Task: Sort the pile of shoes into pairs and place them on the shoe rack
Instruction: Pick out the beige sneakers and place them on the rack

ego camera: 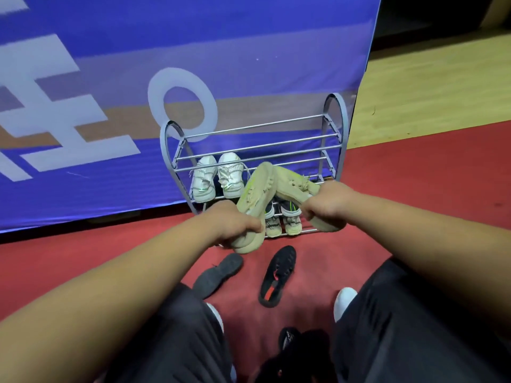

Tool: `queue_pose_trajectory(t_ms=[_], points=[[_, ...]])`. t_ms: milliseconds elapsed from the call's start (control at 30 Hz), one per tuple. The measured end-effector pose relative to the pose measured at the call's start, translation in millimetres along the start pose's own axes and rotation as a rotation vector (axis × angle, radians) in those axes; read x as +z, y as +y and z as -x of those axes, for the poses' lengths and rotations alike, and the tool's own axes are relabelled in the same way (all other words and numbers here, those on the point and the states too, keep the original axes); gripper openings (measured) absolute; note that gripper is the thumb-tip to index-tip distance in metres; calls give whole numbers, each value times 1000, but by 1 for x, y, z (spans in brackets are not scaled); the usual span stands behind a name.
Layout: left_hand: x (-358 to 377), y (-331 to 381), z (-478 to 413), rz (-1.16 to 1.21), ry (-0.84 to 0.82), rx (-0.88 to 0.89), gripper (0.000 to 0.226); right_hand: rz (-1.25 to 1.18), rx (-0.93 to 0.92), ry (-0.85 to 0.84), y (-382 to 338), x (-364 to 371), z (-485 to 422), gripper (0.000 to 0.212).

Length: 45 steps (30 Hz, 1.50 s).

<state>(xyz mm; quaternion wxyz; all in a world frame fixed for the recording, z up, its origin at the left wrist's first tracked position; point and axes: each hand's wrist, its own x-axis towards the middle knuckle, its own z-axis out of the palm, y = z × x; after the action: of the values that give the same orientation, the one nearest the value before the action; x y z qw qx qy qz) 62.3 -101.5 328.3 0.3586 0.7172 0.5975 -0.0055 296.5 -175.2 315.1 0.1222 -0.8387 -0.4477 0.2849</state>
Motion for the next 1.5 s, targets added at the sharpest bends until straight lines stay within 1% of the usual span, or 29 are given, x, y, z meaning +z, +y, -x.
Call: queue_pose_trajectory(t_ms=[133, 233, 400, 433, 467, 533, 567, 600, 733, 867, 900, 1000, 1100, 1200, 1267, 1300, 1333, 1433, 1500], points=[[7, 19, -57, -59, -10, -11, 44, 137, -9, -23, -7, 4, -53, 28], [15, 33, -107, -104, 48, 26, 41, 131, 6, 29, -11, 12, -101, 31], [36, 52, -185, -224, 176, 72, 37, -54, 56, 136, -10, 28, -175, 30], [40, 56, -198, -234, 215, 76, 37, -95, 60, 168, -9, 32, -186, 33], [46, 58, -211, -239, 256, 81, 38, -147, 69, 200, -6, 39, -199, 41], [58, 60, -237, -222, 328, 84, 45, -244, 83, 258, 0, 55, -225, 66], [62, 59, -246, -204, 356, 84, 50, -271, 84, 267, 4, 62, -237, 73], [68, 58, -256, -198, 376, 85, 53, -295, 93, 272, 8, 69, -251, 74], [81, 50, -289, -319, 427, 100, 63, -350, 125, 337, -9, 69, -260, 61], [94, 43, -306, -316, 401, 27, 82, -311, 158, 338, -22, 81, -266, 67], [97, 42, -308, -320, 391, 19, 84, -308, 161, 344, -23, 85, -269, 68], [100, 39, -315, -304, 359, 11, 77, -299, 179, 340, -22, 95, -278, 70], [99, 36, -321, -275, 345, 24, 79, -275, 172, 309, -17, 100, -283, 77], [99, 31, -322, -261, 320, 33, 93, -215, 137, 242, -10, 100, -285, 89], [100, 27, -321, -242, 277, 56, 106, -183, 108, 202, -7, 99, -283, 98], [100, 25, -321, -235, 258, 69, 111, -180, 92, 194, -4, 98, -283, 100], [99, 23, -321, -220, 257, 86, 112, -193, 76, 195, -2, 98, -283, 97], [99, 19, -320, -185, 315, 137, 101, -252, 44, 237, 2, 98, -283, 84], [98, 21, -319, -187, 346, 156, 101, -261, 30, 252, 2, 99, -284, 78]])
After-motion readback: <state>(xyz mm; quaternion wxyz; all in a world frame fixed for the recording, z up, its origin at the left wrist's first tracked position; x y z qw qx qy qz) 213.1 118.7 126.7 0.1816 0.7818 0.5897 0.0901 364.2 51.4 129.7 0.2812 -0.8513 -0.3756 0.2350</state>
